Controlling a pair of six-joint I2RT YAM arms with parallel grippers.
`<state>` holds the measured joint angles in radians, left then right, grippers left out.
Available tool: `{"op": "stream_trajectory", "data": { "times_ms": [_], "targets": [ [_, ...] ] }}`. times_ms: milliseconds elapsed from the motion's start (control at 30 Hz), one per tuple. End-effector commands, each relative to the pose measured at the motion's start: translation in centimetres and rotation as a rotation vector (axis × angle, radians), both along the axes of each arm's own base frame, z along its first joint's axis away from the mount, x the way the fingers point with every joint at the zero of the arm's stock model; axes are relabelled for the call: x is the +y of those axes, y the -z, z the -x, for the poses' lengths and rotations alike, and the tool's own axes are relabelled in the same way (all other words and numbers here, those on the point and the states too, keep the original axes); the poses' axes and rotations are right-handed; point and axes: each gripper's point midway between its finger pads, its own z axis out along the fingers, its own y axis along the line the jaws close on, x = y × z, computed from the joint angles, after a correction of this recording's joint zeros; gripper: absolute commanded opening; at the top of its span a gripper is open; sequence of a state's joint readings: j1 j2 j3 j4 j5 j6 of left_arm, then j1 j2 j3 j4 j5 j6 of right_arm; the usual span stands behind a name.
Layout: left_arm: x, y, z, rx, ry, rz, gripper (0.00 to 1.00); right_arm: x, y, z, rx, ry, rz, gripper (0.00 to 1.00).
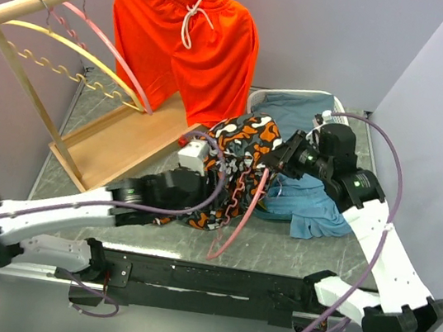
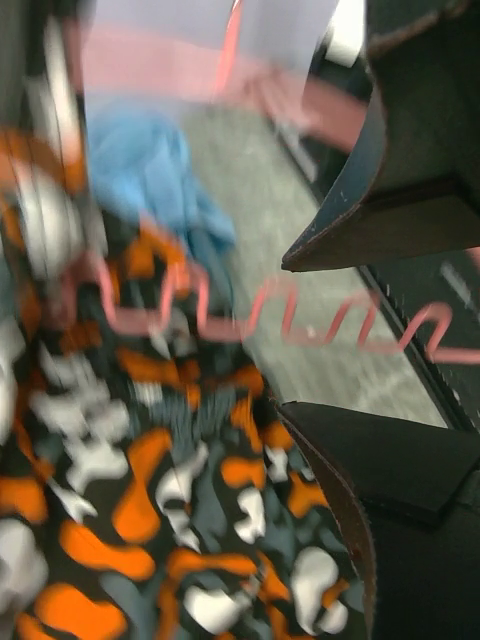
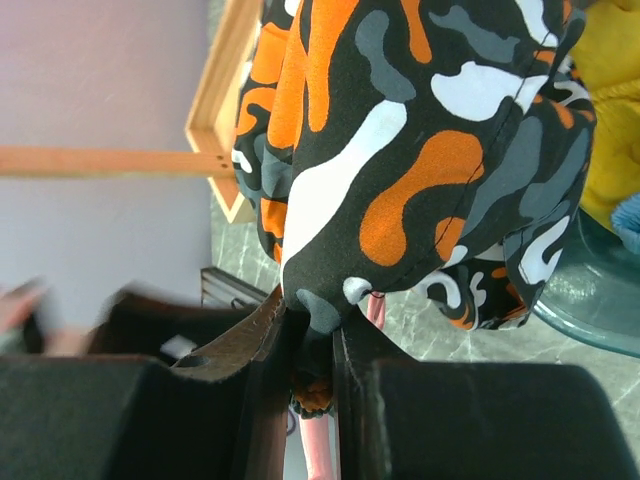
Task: Place the shorts on the hanger
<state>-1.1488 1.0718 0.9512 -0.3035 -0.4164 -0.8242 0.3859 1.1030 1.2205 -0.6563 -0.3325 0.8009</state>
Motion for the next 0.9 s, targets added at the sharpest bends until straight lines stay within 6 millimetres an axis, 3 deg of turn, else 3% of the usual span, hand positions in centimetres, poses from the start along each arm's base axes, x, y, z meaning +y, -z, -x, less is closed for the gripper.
{"op": "stream_trajectory", "data": {
  "times_ms": [0, 133, 233, 400, 633, 867],
  "targets": [
    [0.6, 4.1, -1.3, 0.095, -0.135, -0.133, 0.60, 0.1, -3.3, 1.2, -0.139, -0.054, -0.048, 0.00],
    [0.1, 6.6, -2.5, 0.109, -0.204, -0.204, 0.59, 0.0, -3.0, 1.7, -0.131, -0.054, -0.058, 0.00],
    [-0.1, 7.2, -3.4, 0.105, -0.246, -0.217, 0.60, 0.0, -2.6, 1.8, -0.121, -0.051, -0.063, 0.00],
    [-1.2, 7.4, -3.9, 0.093, -0.253, -0.174, 0.60, -0.2, -2.4, 1.9, -0.106, -0.026, -0.071, 0.00],
    [-2.1, 7.1, -3.1, 0.093, -0.190, -0.076, 0.63, -0.6, -2.6, 1.9, -0.113, -0.008, -0.065, 0.00],
    [-1.7, 8.9, -4.3, 0.083, -0.268, -0.133, 0.62, -0.4, -3.1, 1.9, -0.117, -0.009, -0.083, 0.00]
  ]
}}
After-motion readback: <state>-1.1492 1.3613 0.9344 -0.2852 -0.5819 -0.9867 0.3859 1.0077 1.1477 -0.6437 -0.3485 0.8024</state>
